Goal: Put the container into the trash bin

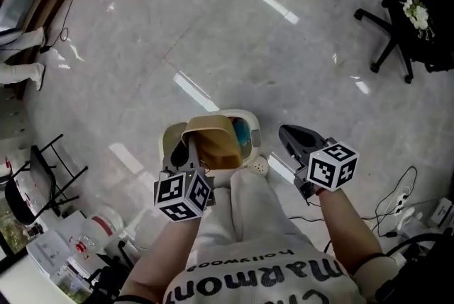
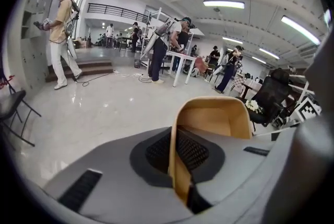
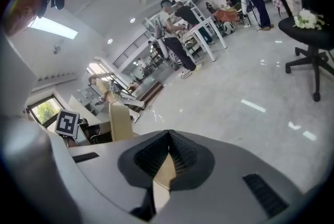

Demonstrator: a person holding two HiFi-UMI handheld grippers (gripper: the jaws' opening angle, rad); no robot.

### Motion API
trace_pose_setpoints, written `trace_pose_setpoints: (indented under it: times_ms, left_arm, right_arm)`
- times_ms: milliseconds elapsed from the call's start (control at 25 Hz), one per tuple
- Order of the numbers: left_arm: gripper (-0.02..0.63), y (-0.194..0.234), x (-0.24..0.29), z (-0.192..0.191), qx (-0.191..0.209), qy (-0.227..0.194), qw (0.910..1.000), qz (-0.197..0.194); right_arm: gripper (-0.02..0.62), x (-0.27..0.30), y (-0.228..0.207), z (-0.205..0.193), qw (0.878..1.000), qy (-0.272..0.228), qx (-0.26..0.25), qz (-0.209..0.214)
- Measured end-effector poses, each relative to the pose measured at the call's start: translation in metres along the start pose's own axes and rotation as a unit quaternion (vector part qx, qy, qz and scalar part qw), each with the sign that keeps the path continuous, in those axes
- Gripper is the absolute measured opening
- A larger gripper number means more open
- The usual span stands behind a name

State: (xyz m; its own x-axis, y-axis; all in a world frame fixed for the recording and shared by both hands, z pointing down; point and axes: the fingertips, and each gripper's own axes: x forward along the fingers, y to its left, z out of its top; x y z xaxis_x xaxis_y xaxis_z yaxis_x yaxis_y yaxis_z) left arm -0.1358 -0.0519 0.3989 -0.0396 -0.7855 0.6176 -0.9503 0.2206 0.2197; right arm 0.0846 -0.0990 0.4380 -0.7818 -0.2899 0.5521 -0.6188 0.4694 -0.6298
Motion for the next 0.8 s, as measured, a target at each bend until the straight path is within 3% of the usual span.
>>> trace_pose_setpoints:
  times_ms: [320,640,800]
  left_arm:
    - [0.002,0.008,0.050,-0.069,0.058,0.038,0.9975,0.011]
    - [0.002,0.031,0.087,-0.139,0.091,0.072,0.9932,-0.001]
    - [0.002,0.041,0.105,-0.175,0.116,0.093,0.9888,0.019]
  right_arm:
    - [0.003,0.041,-0.021,-0.052,0.999,0.016,0.022,0.024]
    - [0.003,0.060,-0.037,-0.092,0.999,-0.025,0.023,-0.004]
    - [0.003,0.069,-0.047,-0.117,0.999,-0.040,0.033,-0.014]
